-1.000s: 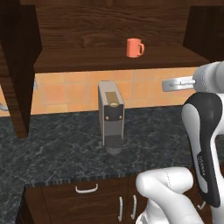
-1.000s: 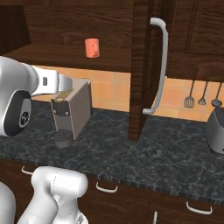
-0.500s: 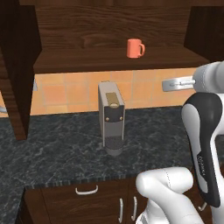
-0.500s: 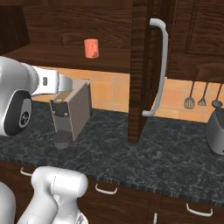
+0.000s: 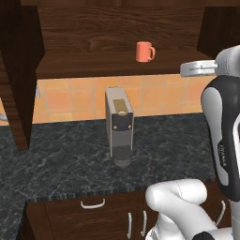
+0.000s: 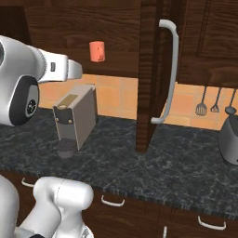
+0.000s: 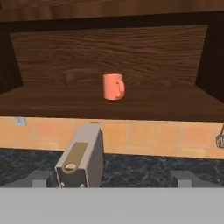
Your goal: Gather all objects into one cabinet and sort the glasses and bowls to opposite sides.
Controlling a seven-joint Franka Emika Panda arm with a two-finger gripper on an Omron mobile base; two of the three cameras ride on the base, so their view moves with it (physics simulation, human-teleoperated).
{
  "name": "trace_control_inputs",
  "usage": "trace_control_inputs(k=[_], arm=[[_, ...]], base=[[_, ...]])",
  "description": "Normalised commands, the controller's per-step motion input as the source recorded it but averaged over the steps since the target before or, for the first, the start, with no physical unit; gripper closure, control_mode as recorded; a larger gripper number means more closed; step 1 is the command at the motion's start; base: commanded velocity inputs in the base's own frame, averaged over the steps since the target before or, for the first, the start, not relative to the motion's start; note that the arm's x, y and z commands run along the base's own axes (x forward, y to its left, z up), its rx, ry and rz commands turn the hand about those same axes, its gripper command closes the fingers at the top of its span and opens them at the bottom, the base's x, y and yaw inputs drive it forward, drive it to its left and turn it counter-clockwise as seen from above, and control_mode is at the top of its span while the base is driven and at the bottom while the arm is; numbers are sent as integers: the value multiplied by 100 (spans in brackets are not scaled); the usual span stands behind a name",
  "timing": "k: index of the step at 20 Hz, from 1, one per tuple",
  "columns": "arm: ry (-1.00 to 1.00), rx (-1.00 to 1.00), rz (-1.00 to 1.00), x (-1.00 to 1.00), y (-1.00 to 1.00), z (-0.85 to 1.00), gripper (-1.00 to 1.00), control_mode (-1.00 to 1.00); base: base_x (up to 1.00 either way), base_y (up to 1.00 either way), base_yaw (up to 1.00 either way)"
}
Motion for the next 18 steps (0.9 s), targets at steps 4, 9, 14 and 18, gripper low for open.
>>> trace_control_inputs(k=[4,9,14,18], arm=[[0,9,-7,5,-33,1,-100,-100],[-5,1,3,32,-24,21,-100,-100],[3,-4,1,91,-8,8,-100,-100],[3,-9,7,100,0,0,-100,-100]], base=[[0,0,0],[0,0,0],[0,0,0],[0,0,0]])
